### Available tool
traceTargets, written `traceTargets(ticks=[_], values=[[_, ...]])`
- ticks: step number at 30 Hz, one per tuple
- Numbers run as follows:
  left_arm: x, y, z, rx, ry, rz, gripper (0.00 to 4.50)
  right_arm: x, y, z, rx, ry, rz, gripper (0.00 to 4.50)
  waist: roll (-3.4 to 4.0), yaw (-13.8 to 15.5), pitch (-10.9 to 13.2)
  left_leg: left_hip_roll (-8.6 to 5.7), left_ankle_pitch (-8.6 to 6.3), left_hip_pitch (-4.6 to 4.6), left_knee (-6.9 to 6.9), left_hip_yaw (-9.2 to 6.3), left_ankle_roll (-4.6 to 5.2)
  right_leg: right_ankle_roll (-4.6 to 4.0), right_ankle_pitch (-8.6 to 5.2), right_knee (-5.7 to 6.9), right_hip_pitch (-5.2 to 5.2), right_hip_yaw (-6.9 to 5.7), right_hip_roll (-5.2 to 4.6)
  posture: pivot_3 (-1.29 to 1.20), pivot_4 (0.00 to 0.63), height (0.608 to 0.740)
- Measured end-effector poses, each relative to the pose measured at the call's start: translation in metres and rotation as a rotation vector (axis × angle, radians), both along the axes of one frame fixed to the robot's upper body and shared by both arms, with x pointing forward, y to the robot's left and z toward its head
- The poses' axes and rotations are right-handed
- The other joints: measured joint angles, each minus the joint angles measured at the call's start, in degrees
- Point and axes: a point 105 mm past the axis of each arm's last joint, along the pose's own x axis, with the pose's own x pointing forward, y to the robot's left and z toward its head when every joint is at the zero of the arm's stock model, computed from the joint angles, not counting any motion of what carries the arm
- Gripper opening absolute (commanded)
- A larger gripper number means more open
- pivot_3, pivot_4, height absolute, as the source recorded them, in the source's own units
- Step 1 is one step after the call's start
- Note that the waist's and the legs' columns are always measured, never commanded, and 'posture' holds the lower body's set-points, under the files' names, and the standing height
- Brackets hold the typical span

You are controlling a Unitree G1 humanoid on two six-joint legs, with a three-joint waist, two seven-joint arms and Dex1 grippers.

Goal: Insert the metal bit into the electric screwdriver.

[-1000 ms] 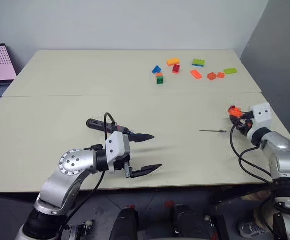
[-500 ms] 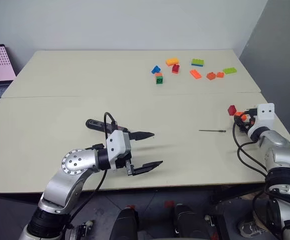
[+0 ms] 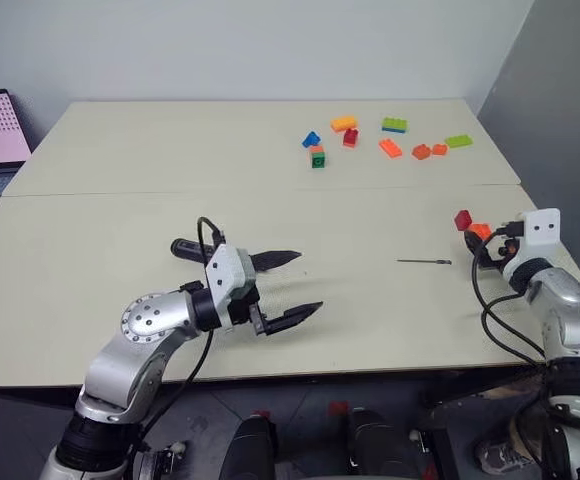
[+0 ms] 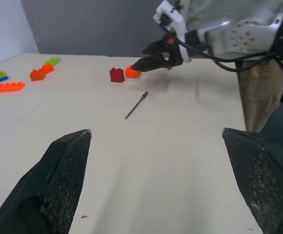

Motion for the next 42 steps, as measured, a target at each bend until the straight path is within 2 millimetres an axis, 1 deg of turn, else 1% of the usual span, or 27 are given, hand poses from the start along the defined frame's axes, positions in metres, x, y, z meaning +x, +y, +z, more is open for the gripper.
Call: traceTargets(ticks=[2, 5, 6, 7, 9, 10, 11, 13, 15, 18, 22, 24, 28, 31, 34, 38, 42], values=[[0.002, 0.005, 0.0, 0.02, 0.005, 0.019, 4.5, -0.006, 0.003, 0.013, -0.048, -0.033, 0.043, 4.46, 0.0, 0.0, 0.0, 0.0, 0.0, 0.0, 0.0, -0.02, 0.0, -0.07, -0.04, 0.0, 0.0, -0.01, 0.0, 0.0, 0.15, 0.74], [0.005, 0.014, -0.002, 0.072, 0.024, 0.054, 4.5, -0.014, 0.013, 0.026, -0.09, -0.064, 0.13, 4.46, 0.0, -0.06, 0.0, 0.02, 0.0, 0.02, -0.01, -0.02, 0.0, -0.14, -0.08, 0.0, 0.0, 0.0, 0.01, 0.0, 0.15, 0.74], [0.006, 0.016, -0.003, 0.087, 0.03, 0.053, 4.5, -0.018, 0.018, 0.027, -0.092, -0.063, 0.164, 4.46, -0.01, -0.05, 0.0, 0.01, 0.0, 0.01, -0.01, -0.02, 0.0, -0.14, -0.08, 0.0, 0.0, -0.02, 0.01, 0.0, 0.15, 0.74], [0.007, 0.019, -0.003, 0.123, 0.035, 0.057, 4.5, -0.023, 0.026, 0.026, -0.103, -0.052, 0.218, 4.46, -0.01, -0.03, 0.0, 0.02, 0.0, 0.0, -0.01, -0.06, 0.0, -0.15, -0.08, 0.0, 0.0, -0.04, 0.01, 0.0, 0.15, 0.74], [0.015, 0.033, -0.005, 0.226, 0.031, 0.079, 4.5, -0.037, 0.047, 0.026, -0.13, -0.02, 0.354, 4.46, 0.01, 0.0, 0.01, 0.02, 0.0, 0.02, -0.02, -0.08, 0.0, -0.17, -0.1, 0.01, -0.01, -0.06, 0.02, 0.0, 0.15, 0.74], [0.023, 0.045, -0.004, 0.301, 0.016, 0.1, 4.5, -0.048, 0.066, 0.026, -0.155, 0.009, 0.47, 4.46, 0.01, 0.0, 0.01, 0.02, 0.0, 0.02, -0.02, -0.08, 0.0, -0.17, -0.1, -0.01, 0.0, -0.07, 0.02, 0.0, 0.15, 0.74], [0.027, 0.049, -0.002, 0.331, 0.004, 0.103, 4.5, -0.053, 0.075, 0.027, -0.165, 0.026, 0.525, 4.46, 0.01, -0.01, 0.02, 0.02, 0.0, 0.01, 0.0, -0.06, 0.0, -0.17, -0.1, -0.01, 0.0, -0.05, 0.01, 0.0, 0.15, 0.74], [0.038, 0.059, 0.002, 0.431, -0.02, 0.112, 4.5, -0.07, 0.102, 0.029, -0.186, 0.07, 0.684, 4.46, -0.01, 0.02, 0.03, 0.01, 0.0, 0.0, 0.0, -0.07, 0.0, -0.17, -0.1, -0.07, 0.0, -0.06, 0.0, 0.0, 0.15, 0.74], [0.045, 0.065, 0.004, 0.507, -0.028, 0.103, 4.5, -0.079, 0.119, 0.031, -0.179, 0.087, 0.773, 4.46, -0.01, 0.05, 0.02, 0.01, 0.0, -0.01, 0.0, -0.07, 0.0, -0.17, -0.1, -0.08, 0.0, -0.07, 0.0, 0.0, 0.15, 0.74], [0.055, 0.071, 0.002, 0.649, -0.008, 0.042, 4.5, -0.091, 0.141, 0.031, -0.155, 0.122, 0.875, 4.46, -0.04, 0.19, 0.04, 0.01, 0.0, -0.1, -0.03, -0.07, 0.0, -0.17, -0.1, -0.14, -0.06, -0.08, -0.01, 0.0, 0.15, 0.74], [0.074, 0.075, 0.011, 0.801, -0.054, -0.021, 4.5, -0.11, 0.158, 0.026, -0.171, 0.191, 0.987, 4.46, -0.1, 0.98, 0.06, 0.02, -0.01, -0.2, -0.06, -0.1, 0.0, -0.2, -0.12, -0.2, -0.12, -0.17, 0.01, 0.0, 0.15, 0.74], [0.078, 0.079, 0.013, 0.839, -0.064, -0.034, 4.5, -0.115, 0.163, 0.024, -0.168, 0.206, 1.008, 4.46, -0.09, 1.1, 0.06, 0.02, -0.01, -0.22, -0.08, -0.05, 0.0, -0.19, -0.13, -0.24, -0.11, -0.13, -0.01, 0.0, 0.15, 0.74], [0.094, 0.08, -0.002, 0.973, -0.053, -0.113, 4.5, -0.118, 0.166, 0.018, -0.124, 0.238, 0.994, 4.46, -0.13, 1.22, 0.08, 0.01, -0.01, -0.3, -0.03, -0.11, 0.0, -0.19, -0.12, -0.23, -0.13, -0.2, 0.01, 0.0, 0.15, 0.74], [0.102, 0.073, -0.011, 1.021, -0.04, -0.169, 4.5, -0.124, 0.174, 0.021, -0.101, 0.23, 1.02, 4.46, -0.13, 1.22, 0.09, 0.01, -0.01, -0.31, 0.0, -0.13, 0.0, -0.18, -0.12, -0.19, -0.13, -0.21, 0.01, 0.0, 0.15, 0.74], [0.105, 0.071, -0.02, 1.049, -0.032, -0.2, 4.5, -0.127, 0.176, 0.022, -0.093, 0.231, 1.023, 4.46, -0.14, 1.11, 0.09, 0.01, -0.01, -0.32, 0.0, -0.12, 0.0, -0.16, -0.11, -0.2, -0.14, -0.18, 0.01, 0.0, 0.15, 0.74], [0.112, 0.062, -0.028, 1.065, -0.031, -0.229, 4.5, -0.128, 0.177, 0.022, -0.089, 0.232, 1.017, 4.46, -0.16, 1.14, 0.1, 0.01, -0.01, -0.33, 0.0, -0.15, 0.0, 0.02, 0.0, -0.18, -0.14, -0.21, 0.01, 0.0, 0.15, 0.74], [0.116, 0.062, -0.032, 1.092, -0.029, -0.244, 4.5, -0.131, 0.178, 0.023, -0.08, 0.234, 1.019, 4.46, -0.18, 1.09, 0.11, 0.01, -0.01, -0.33, 0.0, -0.15, 0.0, 0.04, 0.01, -0.17, -0.14, -0.21, 0.02, 0.0, 0.15, 0.74]])
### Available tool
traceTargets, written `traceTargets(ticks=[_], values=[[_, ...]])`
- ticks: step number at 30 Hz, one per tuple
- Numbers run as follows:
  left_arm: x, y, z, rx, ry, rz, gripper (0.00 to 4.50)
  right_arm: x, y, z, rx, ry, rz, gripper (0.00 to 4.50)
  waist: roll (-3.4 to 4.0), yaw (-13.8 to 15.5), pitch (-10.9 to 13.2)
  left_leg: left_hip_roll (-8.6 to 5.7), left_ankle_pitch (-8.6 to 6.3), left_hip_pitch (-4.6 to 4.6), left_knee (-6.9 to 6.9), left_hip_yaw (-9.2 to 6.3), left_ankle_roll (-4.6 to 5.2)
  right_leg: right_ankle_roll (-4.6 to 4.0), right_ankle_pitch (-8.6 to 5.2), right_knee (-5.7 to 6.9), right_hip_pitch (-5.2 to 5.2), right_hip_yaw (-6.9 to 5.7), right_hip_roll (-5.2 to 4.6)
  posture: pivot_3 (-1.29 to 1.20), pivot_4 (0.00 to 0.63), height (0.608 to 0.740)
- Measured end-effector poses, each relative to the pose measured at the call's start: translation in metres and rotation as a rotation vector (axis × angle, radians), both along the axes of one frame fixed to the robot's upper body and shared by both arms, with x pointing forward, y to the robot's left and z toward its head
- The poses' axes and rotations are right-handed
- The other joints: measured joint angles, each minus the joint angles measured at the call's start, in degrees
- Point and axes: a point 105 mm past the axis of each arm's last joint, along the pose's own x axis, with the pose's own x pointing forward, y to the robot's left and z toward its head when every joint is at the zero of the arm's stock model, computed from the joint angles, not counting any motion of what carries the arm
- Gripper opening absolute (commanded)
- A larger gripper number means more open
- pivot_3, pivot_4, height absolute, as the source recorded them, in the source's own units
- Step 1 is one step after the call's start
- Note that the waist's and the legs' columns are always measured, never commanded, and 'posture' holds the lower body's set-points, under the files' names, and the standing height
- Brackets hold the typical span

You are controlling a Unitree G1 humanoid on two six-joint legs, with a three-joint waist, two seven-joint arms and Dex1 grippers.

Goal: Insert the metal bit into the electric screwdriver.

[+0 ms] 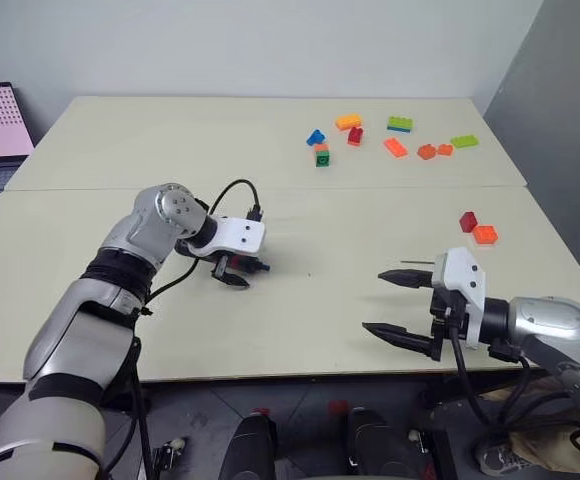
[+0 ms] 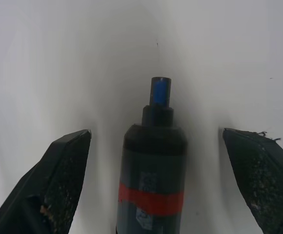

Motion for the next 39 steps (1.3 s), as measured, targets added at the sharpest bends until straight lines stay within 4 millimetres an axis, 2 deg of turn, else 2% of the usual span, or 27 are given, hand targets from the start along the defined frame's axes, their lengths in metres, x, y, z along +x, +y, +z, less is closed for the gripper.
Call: traceTargets(ticks=[3, 7, 11, 12, 13, 16, 17, 25, 32, 36, 39], values=[[0.003, -0.001, 0.0, 0.015, -0.003, -0.012, 4.5, -0.001, -0.001, 0.001, 0.006, 0.002, -0.006, 4.46, 0.0, 0.07, 0.0, 0.0, 0.0, 0.0, 0.02, 0.0, 0.0, 0.02, 0.01, 0.0, 0.01, 0.0, 0.0, 0.0, 0.15, 0.74], [0.005, -0.002, -0.001, 0.041, -0.006, -0.033, 3.9, 0.0, -0.002, 0.001, 0.005, 0.01, -0.018, 4.5, -0.01, 0.07, 0.0, 0.0, 0.0, 0.04, 0.03, 0.0, 0.0, 0.01, 0.01, 0.05, 0.03, 0.01, 0.0, 0.0, 0.15, 0.74], [0.006, -0.006, -0.003, 0.042, 0.004, -0.046, 2.95, 0.0, -0.005, 0.003, -0.003, 0.006, -0.022, 4.5, -0.01, 0.08, -0.01, -0.01, 0.0, 0.12, 0.05, 0.0, 0.0, -0.02, -0.01, 0.08, 0.11, 0.01, 0.0, 0.0, 0.15, 0.74], [0.005, -0.007, -0.004, 0.045, 0.007, -0.052, 2.86, 0.0, -0.005, 0.003, -0.005, 0.007, -0.021, 4.5, -0.02, 0.1, -0.01, -0.01, 0.0, 0.13, 0.05, -0.01, 0.0, -0.02, -0.01, 0.08, 0.13, 0.01, 0.0, 0.0, 0.15, 0.74], [0.004, -0.007, -0.004, 0.048, 0.011, -0.056, 2.51, 0.0, -0.005, 0.003, -0.006, 0.007, -0.02, 4.5, -0.02, 0.14, -0.01, -0.01, 0.01, 0.13, 0.06, -0.02, 0.0, -0.03, -0.01, 0.09, 0.13, 0.01, 0.0, 0.0, 0.15, 0.74], [0.003, -0.007, -0.005, 0.06, 0.011, -0.074, 1.99, -0.002, -0.006, 0.002, -0.009, 0.012, -0.009, 4.5, -0.02, 0.14, -0.01, -0.01, 0.01, 0.13, 0.07, -0.01, 0.0, -0.02, -0.01, 0.09, 0.13, 0.02, -0.01, 0.0, 0.15, 0.74], [0.003, -0.006, -0.005, 0.063, 0.008, -0.078, 1.66, -0.003, -0.006, 0.003, -0.005, 0.012, -0.005, 4.5, -0.02, 0.12, -0.01, -0.01, 0.0, 0.13, 0.06, 0.0, 0.0, 0.01, 0.01, 0.09, 0.13, 0.02, -0.01, 0.0, 0.15, 0.74], [0.002, -0.003, -0.006, 0.054, 0.005, -0.075, 1.63, -0.005, -0.006, 0.008, 0.0, -0.011, 0.022, 4.5, -0.02, 0.07, -0.02, -0.01, 0.0, 0.18, 0.06, 0.01, 0.0, 0.03, 0.02, 0.13, 0.14, 0.03, 0.0, 0.0, 0.15, 0.74], [-0.007, -0.003, -0.004, -0.043, 0.048, -0.04, 1.63, -0.005, -0.006, 0.012, -0.006, -0.025, 0.039, 4.5, -0.03, -0.07, -0.01, 0.0, 0.0, 0.12, 0.04, 0.0, 0.0, 0.08, 0.05, 0.13, 0.09, 0.02, 0.0, 0.0, 0.15, 0.74], [-0.012, -0.018, 0.015, -0.206, 0.075, -0.017, 1.63, -0.002, -0.013, 0.025, 0.003, -0.064, 0.021, 4.5, -0.04, 0.03, -0.01, 0.0, 0.0, 0.08, 0.05, -0.03, 0.0, 0.09, 0.05, 0.11, 0.09, -0.01, -0.01, 0.0, 0.15, 0.74], [-0.015, -0.047, 0.038, -0.428, 0.08, -0.012, 1.63, 0.001, -0.019, 0.035, -0.004, -0.094, 0.0, 4.5, -0.07, 0.53, 0.01, -0.02, 0.01, 0.05, 0.12, -0.09, 0.0, 0.1, 0.06, 0.11, 0.13, -0.07, -0.03, 0.0, 0.15, 0.74]])
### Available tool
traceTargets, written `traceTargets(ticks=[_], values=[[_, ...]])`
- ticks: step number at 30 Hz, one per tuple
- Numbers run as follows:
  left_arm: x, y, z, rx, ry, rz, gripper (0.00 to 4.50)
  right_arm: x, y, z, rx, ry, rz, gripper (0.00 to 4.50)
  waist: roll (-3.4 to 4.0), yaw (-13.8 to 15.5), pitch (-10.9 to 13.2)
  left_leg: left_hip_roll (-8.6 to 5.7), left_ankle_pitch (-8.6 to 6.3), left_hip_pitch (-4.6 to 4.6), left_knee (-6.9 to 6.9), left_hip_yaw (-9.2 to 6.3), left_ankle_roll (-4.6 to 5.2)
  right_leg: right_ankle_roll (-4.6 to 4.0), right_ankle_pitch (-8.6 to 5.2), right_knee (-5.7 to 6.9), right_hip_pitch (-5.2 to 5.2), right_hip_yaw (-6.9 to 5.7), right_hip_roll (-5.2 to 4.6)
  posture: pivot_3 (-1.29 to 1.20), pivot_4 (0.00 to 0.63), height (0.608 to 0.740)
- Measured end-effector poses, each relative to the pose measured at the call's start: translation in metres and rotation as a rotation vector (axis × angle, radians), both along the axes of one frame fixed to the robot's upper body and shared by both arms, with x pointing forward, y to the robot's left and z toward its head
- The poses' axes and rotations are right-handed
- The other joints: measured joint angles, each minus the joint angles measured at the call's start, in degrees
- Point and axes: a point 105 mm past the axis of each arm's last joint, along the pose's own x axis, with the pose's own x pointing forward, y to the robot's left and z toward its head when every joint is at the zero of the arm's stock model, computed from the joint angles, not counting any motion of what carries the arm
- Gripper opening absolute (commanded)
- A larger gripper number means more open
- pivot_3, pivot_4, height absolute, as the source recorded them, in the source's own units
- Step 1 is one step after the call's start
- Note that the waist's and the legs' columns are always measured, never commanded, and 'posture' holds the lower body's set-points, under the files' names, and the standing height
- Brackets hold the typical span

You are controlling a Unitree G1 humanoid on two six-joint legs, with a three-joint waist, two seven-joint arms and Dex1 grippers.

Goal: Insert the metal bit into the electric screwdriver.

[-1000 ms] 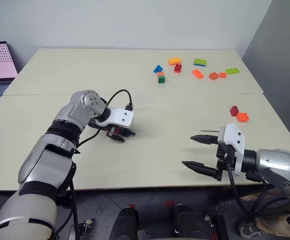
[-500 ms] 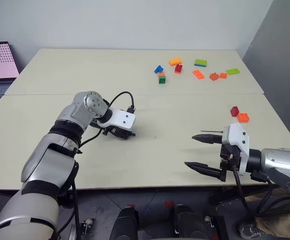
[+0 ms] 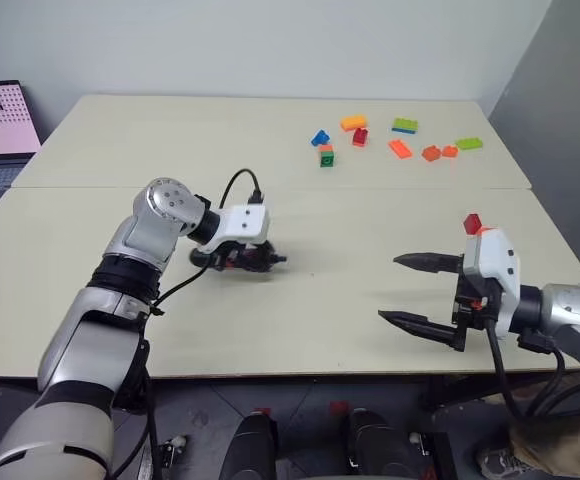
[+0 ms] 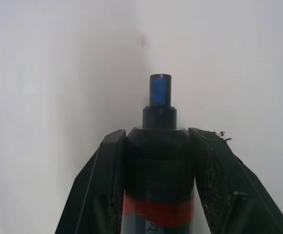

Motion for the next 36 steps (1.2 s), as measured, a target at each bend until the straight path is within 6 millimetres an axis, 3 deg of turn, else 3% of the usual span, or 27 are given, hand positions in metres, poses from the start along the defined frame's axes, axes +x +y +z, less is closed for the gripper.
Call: traceTargets(ticks=[6, 13, 22, 30, 36], values=[[-0.006, -0.06, 0.039, -0.431, 0.02, 0.074, 1.63, 0.005, -0.004, 0.011, 0.019, -0.017, -0.016, 4.5, -0.03, -0.38, 0.02, 0.0, 0.0, 0.07, 0.03, 0.01, 0.0, 0.07, 0.04, 0.08, 0.01, 0.05, 0.01, 0.0, 0.15, 0.74], [-0.011, -0.09, 0.027, -0.757, 0.081, 0.29, 1.63, 0.01, 0.002, 0.017, 0.03, -0.043, -0.027, 4.5, -0.03, -0.66, 0.02, 0.01, 0.01, 0.2, 0.02, 0.01, 0.0, 0.1, 0.07, 0.16, 0.03, 0.11, 0.07, 0.0, 0.15, 0.74], [-0.009, -0.083, 0.011, -0.91, -0.04, 0.476, 1.63, 0.013, 0.006, 0.019, 0.034, -0.057, -0.023, 4.5, -0.03, -0.5, 0.01, -0.03, 0.01, 0.24, 0.1, 0.07, -0.01, 0.17, 0.11, 0.1, 0.12, 0.18, 0.05, 0.0, 0.15, 0.74], [-0.029, -0.067, 0.005, -0.945, -0.105, 0.513, 1.63, 0.015, 0.003, 0.016, 0.003, -0.05, -0.022, 4.5, -0.01, -0.54, -0.03, -0.02, 0.01, 0.33, 0.09, 0.08, -0.01, 0.0, 0.02, 0.1, 0.21, 0.19, 0.05, 0.0, 0.15, 0.74], [-0.04, -0.056, 0.002, -0.949, -0.123, 0.555, 1.63, 0.032, -0.021, 0.007, -0.101, -0.032, -0.088, 4.5, 0.0, -0.59, -0.14, -0.02, 0.01, 0.54, 0.09, 0.18, 0.0, -0.13, -0.05, 0.07, 0.33, 0.28, 0.04, 0.0, 0.15, 0.74]])
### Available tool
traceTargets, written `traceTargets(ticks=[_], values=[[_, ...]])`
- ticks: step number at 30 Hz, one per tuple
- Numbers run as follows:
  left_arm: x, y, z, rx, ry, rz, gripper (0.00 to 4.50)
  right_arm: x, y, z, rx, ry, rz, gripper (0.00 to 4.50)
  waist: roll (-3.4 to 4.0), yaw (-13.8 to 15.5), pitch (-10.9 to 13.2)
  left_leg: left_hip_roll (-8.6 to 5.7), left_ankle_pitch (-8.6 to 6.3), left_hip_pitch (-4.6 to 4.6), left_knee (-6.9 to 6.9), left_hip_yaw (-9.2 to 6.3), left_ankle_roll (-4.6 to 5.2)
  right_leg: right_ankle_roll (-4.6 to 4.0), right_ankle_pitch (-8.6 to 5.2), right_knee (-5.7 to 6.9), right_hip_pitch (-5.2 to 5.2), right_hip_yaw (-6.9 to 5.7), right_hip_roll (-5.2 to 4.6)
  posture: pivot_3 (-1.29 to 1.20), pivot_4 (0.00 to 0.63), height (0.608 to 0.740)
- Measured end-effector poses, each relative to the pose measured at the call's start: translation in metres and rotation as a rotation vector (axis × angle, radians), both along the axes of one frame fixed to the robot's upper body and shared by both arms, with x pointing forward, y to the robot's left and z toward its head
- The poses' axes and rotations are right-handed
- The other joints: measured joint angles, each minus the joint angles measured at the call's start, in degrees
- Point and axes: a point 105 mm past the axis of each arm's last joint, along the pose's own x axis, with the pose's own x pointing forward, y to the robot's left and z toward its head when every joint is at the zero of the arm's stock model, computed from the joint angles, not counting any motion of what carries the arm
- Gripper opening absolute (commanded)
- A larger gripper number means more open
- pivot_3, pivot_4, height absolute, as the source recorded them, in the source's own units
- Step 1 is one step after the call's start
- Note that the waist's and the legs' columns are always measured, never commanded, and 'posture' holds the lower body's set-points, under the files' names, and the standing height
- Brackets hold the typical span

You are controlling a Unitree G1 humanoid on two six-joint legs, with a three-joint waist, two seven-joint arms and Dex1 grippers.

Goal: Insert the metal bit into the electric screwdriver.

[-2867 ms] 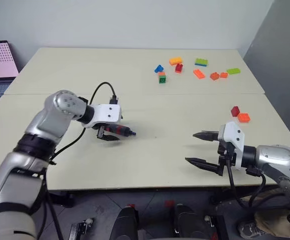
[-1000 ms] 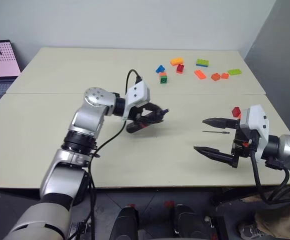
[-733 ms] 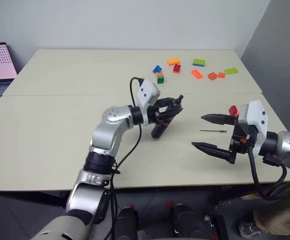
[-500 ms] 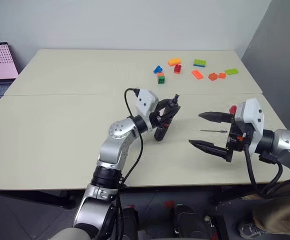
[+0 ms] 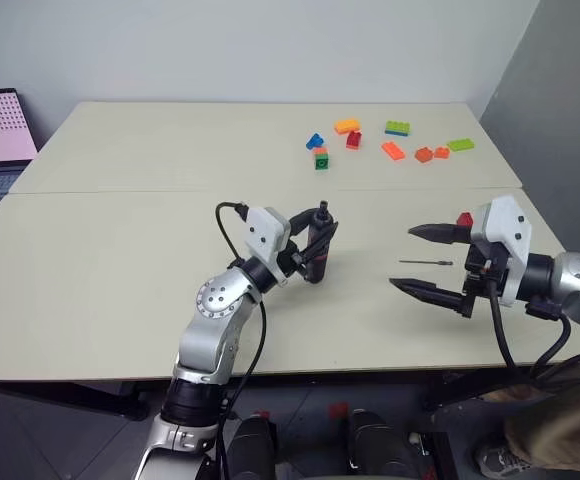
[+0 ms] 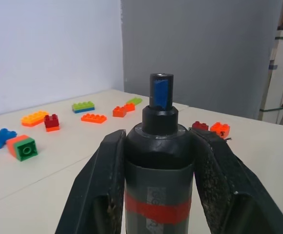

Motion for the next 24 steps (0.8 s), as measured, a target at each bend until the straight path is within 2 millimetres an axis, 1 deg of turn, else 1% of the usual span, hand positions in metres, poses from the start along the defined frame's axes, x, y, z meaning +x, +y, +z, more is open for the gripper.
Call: traceTargets(ticks=[3, 4, 7, 10, 13, 18, 20, 21, 24], values=[[0.001, -0.001, 0.0, 0.001, 0.002, 0.008, 1.63, 0.014, -0.013, -0.009, -0.099, 0.019, -0.005, 4.5, 0.06, -0.09, -0.03, 0.0, 0.0, 0.07, -0.01, 0.09, 0.0, -0.01, 0.0, 0.0, 0.0, 0.08, 0.0, 0.0, 0.15, 0.74], [0.001, -0.001, 0.0, 0.0, 0.002, 0.011, 1.63, 0.021, -0.017, -0.011, -0.14, 0.02, -0.014, 4.5, 0.06, -0.14, -0.04, 0.0, 0.0, 0.09, -0.02, 0.11, 0.0, -0.01, 0.0, 0.0, 0.0, 0.1, 0.0, 0.0, 0.15, 0.74], [0.003, -0.005, 0.0, 0.004, 0.002, 0.015, 1.63, 0.048, -0.034, -0.02, -0.274, 0.041, -0.029, 4.5, 0.11, -0.32, -0.07, 0.0, 0.0, 0.14, -0.06, 0.22, 0.0, -0.02, 0.01, -0.01, -0.01, 0.18, 0.0, 0.0, 0.15, 0.74], [0.004, -0.007, 0.0, 0.006, -0.005, 0.015, 1.63, 0.072, -0.051, -0.033, -0.385, 0.112, -0.009, 4.5, 0.13, -0.5, -0.07, 0.0, 0.0, 0.15, -0.15, 0.3, 0.0, -0.01, 0.01, -0.05, -0.02, 0.22, 0.0, 0.0, 0.15, 0.74], [0.004, -0.007, 0.0, 0.004, -0.013, 0.029, 1.63, 0.097, -0.063, -0.051, -0.509, 0.204, 0.01, 4.5, 0.17, -1.04, -0.09, 0.0, 0.0, 0.17, -0.19, 0.37, 0.0, 0.0, 0.02, -0.07, -0.04, 0.28, 0.0, 0.0, 0.15, 0.74], [0.002, -0.009, -0.001, -0.006, -0.02, 0.043, 1.63, 0.113, -0.074, -0.078, -0.679, 0.309, 0.039, 4.5, 0.2, -1.23, -0.11, -0.01, 0.0, 0.16, -0.23, 0.34, 0.0, 0.22, 0.15, -0.07, -0.03, 0.26, 0.0, 0.0, 0.15, 0.74], [0.001, -0.01, -0.001, -0.007, -0.022, 0.044, 1.63, 0.115, -0.076, -0.084, -0.709, 0.336, 0.046, 4.11, 0.2, -1.23, -0.11, -0.01, 0.0, 0.15, -0.22, 0.34, 0.0, 0.25, 0.17, -0.06, -0.03, 0.27, -0.01, 0.0, 0.15, 0.74], [0.0, -0.009, -0.001, -0.008, -0.023, 0.048, 1.63, 0.116, -0.075, -0.087, -0.722, 0.349, 0.048, 4.01, 0.2, -1.27, -0.11, -0.01, 0.0, 0.16, -0.21, 0.35, 0.0, 0.26, 0.18, -0.06, -0.03, 0.28, -0.01, 0.0, 0.15, 0.74], [-0.001, -0.008, -0.002, -0.007, -0.029, 0.067, 1.63, 0.119, -0.072, -0.089, -0.742, 0.383, 0.062, 3.17, 0.21, -1.31, -0.12, -0.01, 0.0, 0.19, -0.19, 0.33, 0.0, 0.26, 0.19, -0.01, 0.0, 0.28, -0.01, 0.0, 0.15, 0.74]])
